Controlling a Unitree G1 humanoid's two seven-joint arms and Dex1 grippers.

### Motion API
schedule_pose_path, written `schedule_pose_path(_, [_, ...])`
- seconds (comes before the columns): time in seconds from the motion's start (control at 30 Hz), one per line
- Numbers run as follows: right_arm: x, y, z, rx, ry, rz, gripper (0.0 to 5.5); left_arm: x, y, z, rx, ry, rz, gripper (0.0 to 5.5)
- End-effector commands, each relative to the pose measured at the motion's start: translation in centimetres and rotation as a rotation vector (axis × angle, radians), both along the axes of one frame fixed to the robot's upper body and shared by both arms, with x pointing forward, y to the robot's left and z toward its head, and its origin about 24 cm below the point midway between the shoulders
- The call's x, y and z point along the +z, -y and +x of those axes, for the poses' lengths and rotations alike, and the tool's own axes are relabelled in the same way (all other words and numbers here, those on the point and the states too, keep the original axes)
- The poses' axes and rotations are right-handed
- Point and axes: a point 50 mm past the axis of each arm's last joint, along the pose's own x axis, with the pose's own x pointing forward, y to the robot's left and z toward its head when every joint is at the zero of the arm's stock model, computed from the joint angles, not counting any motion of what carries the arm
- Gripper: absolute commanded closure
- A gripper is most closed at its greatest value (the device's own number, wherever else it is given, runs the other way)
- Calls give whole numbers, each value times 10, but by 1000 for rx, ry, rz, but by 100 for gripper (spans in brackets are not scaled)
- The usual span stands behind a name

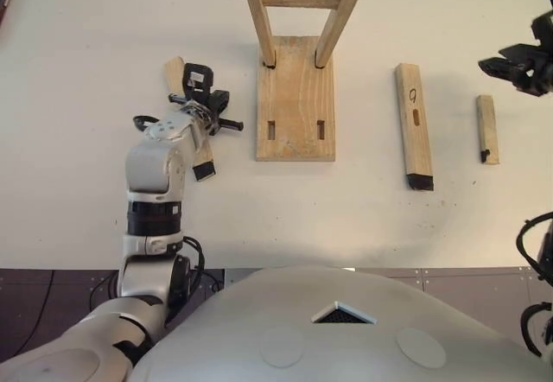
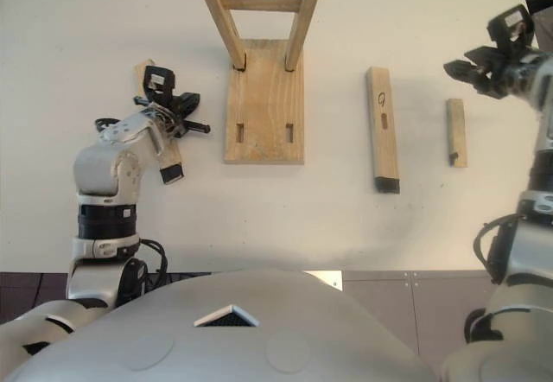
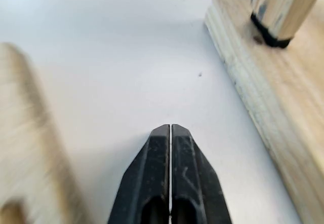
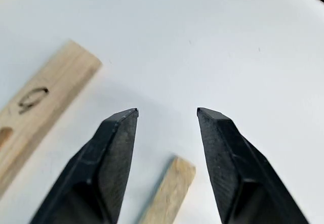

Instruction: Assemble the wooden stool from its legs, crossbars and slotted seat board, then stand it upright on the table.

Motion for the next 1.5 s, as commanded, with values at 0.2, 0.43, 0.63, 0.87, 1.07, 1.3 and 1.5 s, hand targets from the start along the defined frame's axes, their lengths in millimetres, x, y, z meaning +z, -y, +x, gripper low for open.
schedule_pose_path(0.2, [-26, 20, -16, -138, -139, 60, 215, 21, -6, -10, 97, 84, 1, 550])
schedule_pose_path(0.43, [-56, 6, -19, -204, -182, 165, 215, 26, -1, 7, 31, 96, 15, 550])
schedule_pose_path(0.63, [-72, 11, -26, -224, -206, 110, 234, 25, -1, 8, 27, 102, 20, 550])
schedule_pose_path(0.87, [-79, 5, -21, -189, -201, 102, 337, 26, 3, 13, 20, 120, 15, 550])
schedule_pose_path(1.07, [-79, -2, -19, -126, -164, 59, 421, 38, 2, 15, 7, 167, 7, 550])
schedule_pose_path(1.3, [-15, -23, 30, -128, 152, 235, 422, 104, 35, -1, -299, 408, -281, 532])
schedule_pose_path(1.5, [113, -91, 48, 296, 639, 365, 422, 158, 84, 14, -419, 535, -537, 463])
